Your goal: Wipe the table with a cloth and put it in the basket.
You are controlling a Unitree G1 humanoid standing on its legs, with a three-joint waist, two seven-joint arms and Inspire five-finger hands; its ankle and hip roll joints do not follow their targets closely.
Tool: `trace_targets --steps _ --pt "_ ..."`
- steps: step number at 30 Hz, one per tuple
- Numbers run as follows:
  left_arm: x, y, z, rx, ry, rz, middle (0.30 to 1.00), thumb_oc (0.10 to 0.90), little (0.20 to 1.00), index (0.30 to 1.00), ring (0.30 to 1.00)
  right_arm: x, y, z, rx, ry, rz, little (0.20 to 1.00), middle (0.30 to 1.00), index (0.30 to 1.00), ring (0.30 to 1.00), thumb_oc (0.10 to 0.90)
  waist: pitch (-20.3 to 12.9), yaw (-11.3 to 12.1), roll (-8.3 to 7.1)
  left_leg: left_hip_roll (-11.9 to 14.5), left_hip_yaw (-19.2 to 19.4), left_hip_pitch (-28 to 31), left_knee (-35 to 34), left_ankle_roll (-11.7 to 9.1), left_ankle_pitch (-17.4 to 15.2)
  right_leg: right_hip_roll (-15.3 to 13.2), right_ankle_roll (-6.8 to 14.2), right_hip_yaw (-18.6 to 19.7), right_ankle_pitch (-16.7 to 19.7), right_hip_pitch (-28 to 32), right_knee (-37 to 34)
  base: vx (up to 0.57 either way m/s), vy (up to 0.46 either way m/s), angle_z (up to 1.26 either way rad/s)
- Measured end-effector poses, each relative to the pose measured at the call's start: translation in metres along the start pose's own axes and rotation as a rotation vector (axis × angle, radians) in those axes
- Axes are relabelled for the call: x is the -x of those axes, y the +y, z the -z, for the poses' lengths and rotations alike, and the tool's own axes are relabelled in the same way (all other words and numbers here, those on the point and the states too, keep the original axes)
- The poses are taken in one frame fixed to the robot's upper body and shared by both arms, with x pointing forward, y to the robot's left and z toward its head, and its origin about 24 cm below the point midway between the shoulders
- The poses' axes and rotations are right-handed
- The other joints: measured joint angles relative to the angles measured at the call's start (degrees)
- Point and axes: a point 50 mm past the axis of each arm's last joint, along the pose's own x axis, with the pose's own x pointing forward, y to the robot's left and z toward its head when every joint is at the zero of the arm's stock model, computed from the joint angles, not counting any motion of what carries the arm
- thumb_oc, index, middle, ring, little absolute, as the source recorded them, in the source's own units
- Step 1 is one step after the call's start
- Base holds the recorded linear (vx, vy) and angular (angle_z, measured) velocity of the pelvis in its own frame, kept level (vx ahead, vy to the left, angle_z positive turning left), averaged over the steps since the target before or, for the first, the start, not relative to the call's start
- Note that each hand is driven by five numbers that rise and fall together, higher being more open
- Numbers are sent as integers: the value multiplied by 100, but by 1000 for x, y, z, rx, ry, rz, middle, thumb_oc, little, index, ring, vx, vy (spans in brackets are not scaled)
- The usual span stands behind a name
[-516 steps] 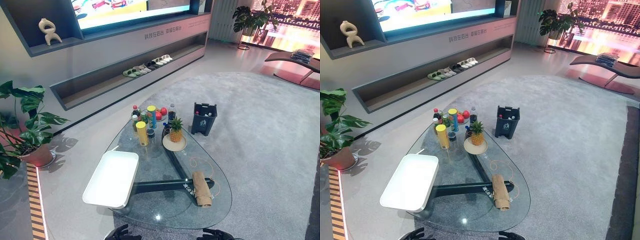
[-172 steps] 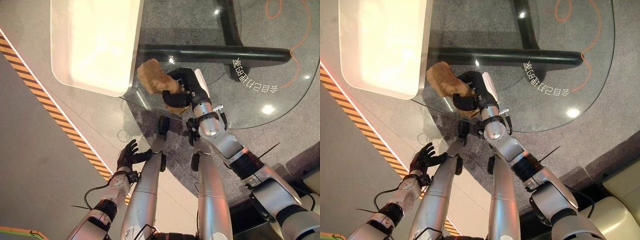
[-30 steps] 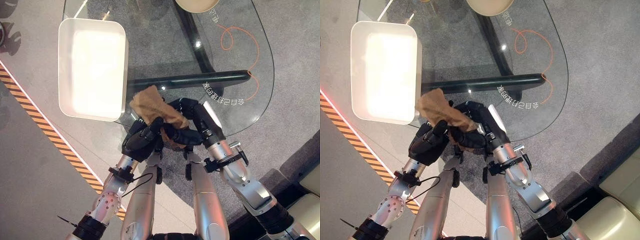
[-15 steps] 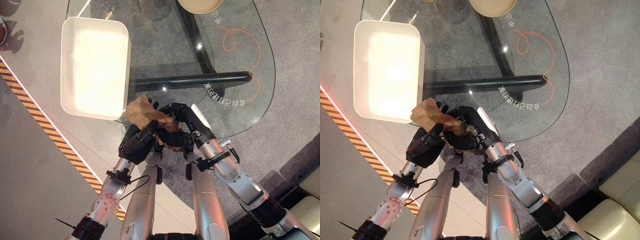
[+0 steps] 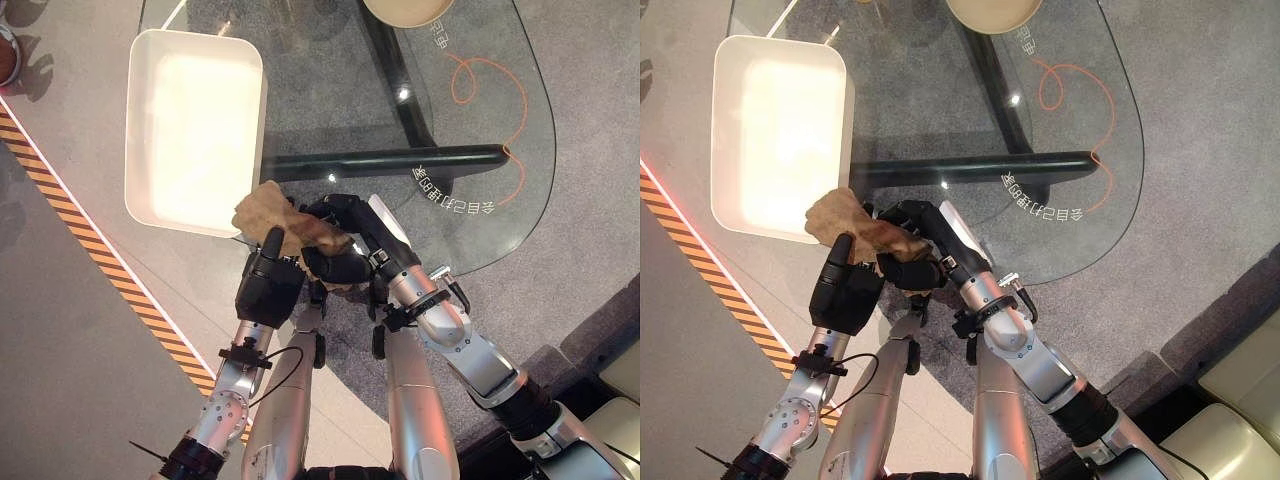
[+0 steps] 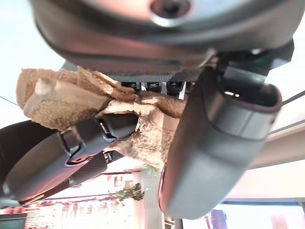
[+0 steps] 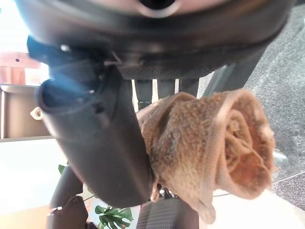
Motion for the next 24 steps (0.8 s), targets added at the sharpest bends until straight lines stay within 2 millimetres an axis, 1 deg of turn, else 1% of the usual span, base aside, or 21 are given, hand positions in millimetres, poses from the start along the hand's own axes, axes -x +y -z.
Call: trace_targets --steps 1,2,4,7,9,24 --pt "0 0 0 0 -1 -1 799 682 782 799 799 0 0 0 1 0 -1 200 300 300 300 100 0 -1 0 2 -4 -1 -1 -5 4 0 -3 -9 -1 0 0 4 8 3" --pt "0 0 0 -1 0 -1 571 416 516 571 571 0 0 0 4 0 -3 200 300 300 300 100 0 -6 0 5 -9 -1 0 -8 6 0 -11 -19 -7 0 9 4 9 3" --pt "0 0 -1 -4 -7 -2 300 100 200 300 300 0 0 -1 7 -5 -8 200 300 300 300 100 0 -13 0 9 -14 -2 0 -12 7 0 -23 -34 -15 -2 25 1 5 2" --pt "0 0 -3 -16 -30 -2 300 100 200 300 300 0 1 -3 7 -17 -24 200 300 300 300 100 0 -16 0 14 -31 -6 0 -21 14 0 -35 -76 -23 -5 41 1 11 4" --pt "0 1 -6 -28 -51 -4 300 100 200 300 300 0 4 -8 33 -46 -45 200 300 300 300 100 0 -8 0 17 -52 -8 0 -30 19 1 -51 -81 -35 -9 61 5 16 5" --pt "1 2 -8 -39 -72 -24 300 100 200 300 300 -3 5 -11 78 -55 -78 200 300 300 300 100 0 4 1 11 -89 -51 3 -35 22 -2 -43 -105 -50 -38 74 0 1 0"
